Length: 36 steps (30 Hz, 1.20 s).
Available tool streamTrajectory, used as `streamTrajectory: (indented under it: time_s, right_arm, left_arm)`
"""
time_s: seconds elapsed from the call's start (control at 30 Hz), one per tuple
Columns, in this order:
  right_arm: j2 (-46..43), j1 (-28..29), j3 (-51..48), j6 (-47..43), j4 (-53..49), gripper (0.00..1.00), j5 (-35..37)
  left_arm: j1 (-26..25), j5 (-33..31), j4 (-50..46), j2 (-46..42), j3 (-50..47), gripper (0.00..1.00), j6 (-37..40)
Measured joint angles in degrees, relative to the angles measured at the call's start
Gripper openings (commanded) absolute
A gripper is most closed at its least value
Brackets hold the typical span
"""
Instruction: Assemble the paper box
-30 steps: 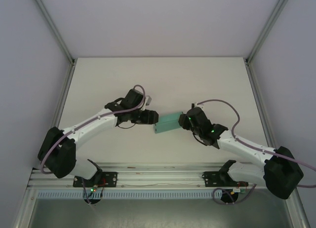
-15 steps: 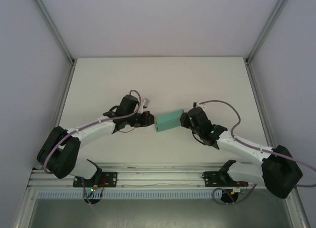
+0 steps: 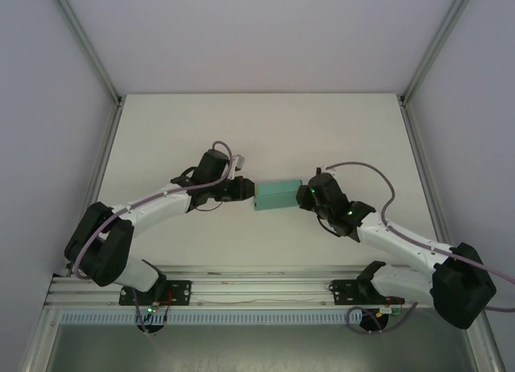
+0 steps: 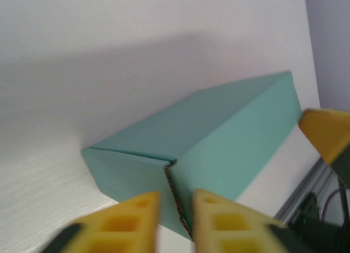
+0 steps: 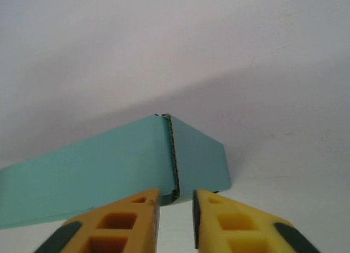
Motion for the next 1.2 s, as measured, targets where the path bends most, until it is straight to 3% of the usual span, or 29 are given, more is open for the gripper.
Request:
streamTrajectory:
  time_s: [0.07, 0.1, 0.2, 0.27, 0.37, 0.43, 0.47, 0.73, 0.87, 1.07, 1.2]
  right_arm:
    - [0.3, -0.2, 2.0, -1.1, -3.0, 0.43, 0.1]
    - [0.3, -0.3, 3.0, -1.8, -4.3, 0.45, 0.3]
    - [0.1, -0.3, 5.3, -4.2, -7.3, 0.59, 1.0]
    - [-0.4, -0.3, 6.4, -7.0, -8.8, 0.68, 1.6]
    - [-1.3, -0.6, 8.5, -11.9, -10.7, 0.82, 2.1]
    - [-1.3, -1.4, 10.7, -15.7, -11.9, 0.99, 1.7]
    - [-1.3, -1.9, 11.8, -18.7, -12.2, 1.00, 0.3]
    - [0.9, -2.5, 17.1, -60.9, -16.3, 1.00, -17.0]
    - [9.2, -2.3, 23.3, -79.6, -24.2, 1.00, -21.4]
    - [26.4, -1.6, 33.7, -92.6, -29.6, 0.98, -18.3]
    - [33.2, 0.0, 36.4, -95.9, -30.2, 0.89, -12.8]
  left_arm:
    - [0.1, -1.4, -2.2, 0.3, 1.6, 0.51, 0.8]
    - [0.1, -2.1, -3.2, 0.3, 2.5, 0.61, 1.3]
    - [0.1, -3.5, -5.5, 0.3, 5.5, 0.75, 2.6]
    - [0.1, -4.0, -6.7, 0.3, 7.3, 1.00, 3.4]
    - [0.1, -5.5, -8.2, -0.5, 9.0, 1.00, 4.5]
    - [0.1, -6.8, -9.4, -1.7, 9.2, 1.00, 5.0]
    - [0.2, -7.5, -9.8, -2.2, 9.3, 1.00, 5.3]
    - [2.4, -19.1, -15.3, -11.5, 8.6, 1.00, 7.0]
    - [4.1, -25.1, -15.8, -17.5, 5.3, 1.00, 6.8]
    - [4.3, -30.3, -19.1, -21.7, 0.5, 1.00, 5.8]
    - [4.3, -32.2, -20.5, -23.7, -0.6, 1.00, 5.7]
